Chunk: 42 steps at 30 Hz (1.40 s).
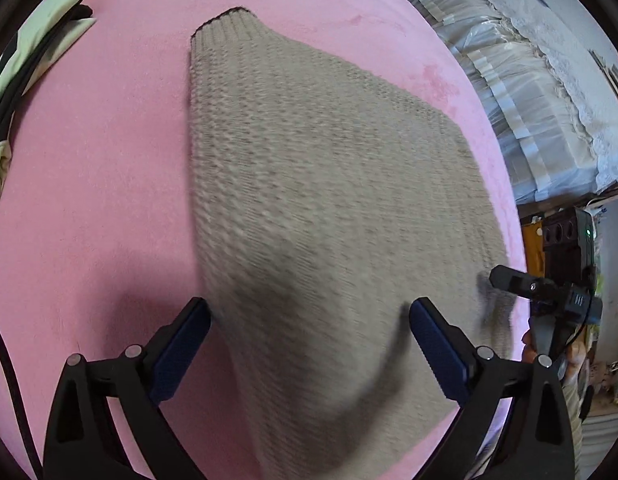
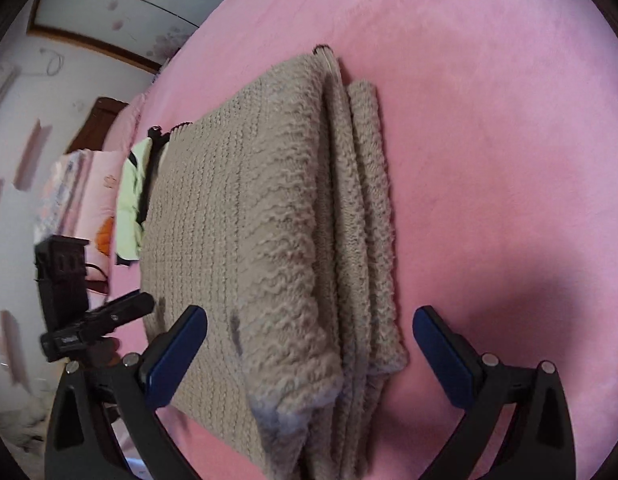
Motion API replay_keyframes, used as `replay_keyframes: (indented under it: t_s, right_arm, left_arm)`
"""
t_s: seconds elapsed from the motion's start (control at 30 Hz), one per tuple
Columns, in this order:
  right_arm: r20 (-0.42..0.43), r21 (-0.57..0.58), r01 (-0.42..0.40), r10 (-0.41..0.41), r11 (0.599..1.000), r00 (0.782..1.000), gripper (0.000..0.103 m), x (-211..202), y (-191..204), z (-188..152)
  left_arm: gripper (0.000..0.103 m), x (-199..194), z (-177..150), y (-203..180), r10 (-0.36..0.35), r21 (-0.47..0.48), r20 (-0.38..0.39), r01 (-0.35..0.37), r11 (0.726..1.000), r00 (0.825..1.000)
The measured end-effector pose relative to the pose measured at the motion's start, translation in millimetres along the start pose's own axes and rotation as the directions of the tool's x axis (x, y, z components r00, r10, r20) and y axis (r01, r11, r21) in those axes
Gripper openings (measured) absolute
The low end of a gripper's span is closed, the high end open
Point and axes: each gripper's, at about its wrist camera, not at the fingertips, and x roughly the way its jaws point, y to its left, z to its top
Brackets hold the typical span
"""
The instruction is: Fold large clothes
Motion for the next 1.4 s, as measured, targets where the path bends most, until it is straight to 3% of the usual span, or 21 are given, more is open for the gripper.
replay_keyframes:
  t_s: [0.23,0.37,0.5,0.6,0.67,0.77,0.97,1.1,1.27,1.4]
  right_arm:
    - [-0.013,-0.024,-0.097,0.097,0.995,0.995,0.101,22.8,-1.1,8.7]
    - [0.005,-0.041,-0.078,0.078,0.996,0.997,0.100,33.0,6.6,11.6]
    - [0.033,-0.057,-0.041,0.043,0.998,0.999,0.081,33.6,14.0,8.0]
    - [0.051,-0.057,-0.046,0.049,0.997,0.998,0.062,26.0,18.4,2.9]
    - [0.062,-0.070,-0.019,0.023,0.997,0.998,0.058,20.8,26.8,-1.0]
    - [0.097,-0.090,0.017,-0.008,0.996,0.995,0.054,12.7,45.6,-7.9]
    - [0.136,-0.163,0.094,-0.072,0.982,0.988,0.052,1.9,122.5,-40.0]
    - [0.147,-0.203,0.065,-0.035,0.977,0.988,0.051,3.0,178.4,-41.8]
    - [0.176,-0.287,0.001,0.052,0.958,0.983,0.051,31.8,274.5,-21.2]
    - [0.184,-0.341,-0.076,0.146,0.937,0.972,0.051,83.0,357.1,15.7]
  left_arm:
    - [0.098,24.2,7.3,22.7,-0.096,-0.036,-0.007,0.096,0.995,0.995]
    - [0.102,35.5,9.1,26.5,-0.127,-0.053,0.004,0.127,0.990,0.992]
    - [0.101,39.2,11.2,20.4,-0.098,-0.073,0.047,0.101,0.992,0.994]
    - [0.084,29.2,9.2,-1.2,0.004,-0.007,0.086,-0.004,1.000,0.996]
    - [0.065,18.7,7.4,-16.3,0.069,0.041,0.108,-0.074,0.996,0.992]
    - [0.055,1.9,5.6,-30.7,0.094,0.078,0.137,-0.105,0.991,0.986]
    - [0.053,-52.2,1.3,-40.3,0.115,0.163,0.166,-0.142,0.976,0.979]
    - [0.053,-115.1,9.0,-21.0,0.138,0.183,0.191,-0.173,0.968,0.972]
    - [0.053,-199.0,36.1,33.0,0.196,0.185,0.265,-0.249,0.951,0.944]
    - [0.054,-260.8,84.2,105.3,0.254,0.175,0.321,-0.320,0.931,0.912]
